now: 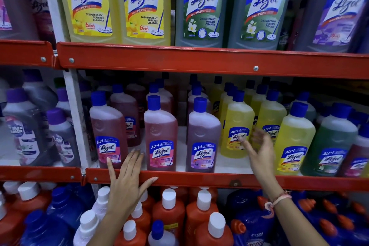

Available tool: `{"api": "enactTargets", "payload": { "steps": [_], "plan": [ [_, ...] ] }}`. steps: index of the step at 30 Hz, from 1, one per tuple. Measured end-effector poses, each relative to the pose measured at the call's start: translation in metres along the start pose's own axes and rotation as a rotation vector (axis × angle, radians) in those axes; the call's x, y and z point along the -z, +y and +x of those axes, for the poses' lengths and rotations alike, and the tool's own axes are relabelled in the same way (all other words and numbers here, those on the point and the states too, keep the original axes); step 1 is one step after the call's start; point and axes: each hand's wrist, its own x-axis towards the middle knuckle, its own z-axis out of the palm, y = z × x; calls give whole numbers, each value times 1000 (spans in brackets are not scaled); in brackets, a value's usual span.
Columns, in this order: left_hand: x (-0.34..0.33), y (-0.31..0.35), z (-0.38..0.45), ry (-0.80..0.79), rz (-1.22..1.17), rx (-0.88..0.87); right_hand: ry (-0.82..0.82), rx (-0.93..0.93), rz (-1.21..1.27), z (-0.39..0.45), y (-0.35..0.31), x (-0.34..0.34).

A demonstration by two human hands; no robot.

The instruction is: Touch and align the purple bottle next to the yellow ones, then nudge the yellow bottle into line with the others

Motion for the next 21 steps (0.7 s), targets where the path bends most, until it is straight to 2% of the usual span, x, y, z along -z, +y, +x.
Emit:
{"api": "enactTargets", "payload": {
  "steps": [3,9,16,21],
  "plan": [
    [-1,-1,0,-9,2,10,-3,-32,-116,16,4,1],
    [-1,-1,0,-8,1,14,-323,-209,118,35,-3,-3],
    [1,2,0,12,10,2,-364,-205,241,32,0,1],
    [2,2,-1,-3,31,2,-397,-132,218,17,-1,11]
  ]
}}
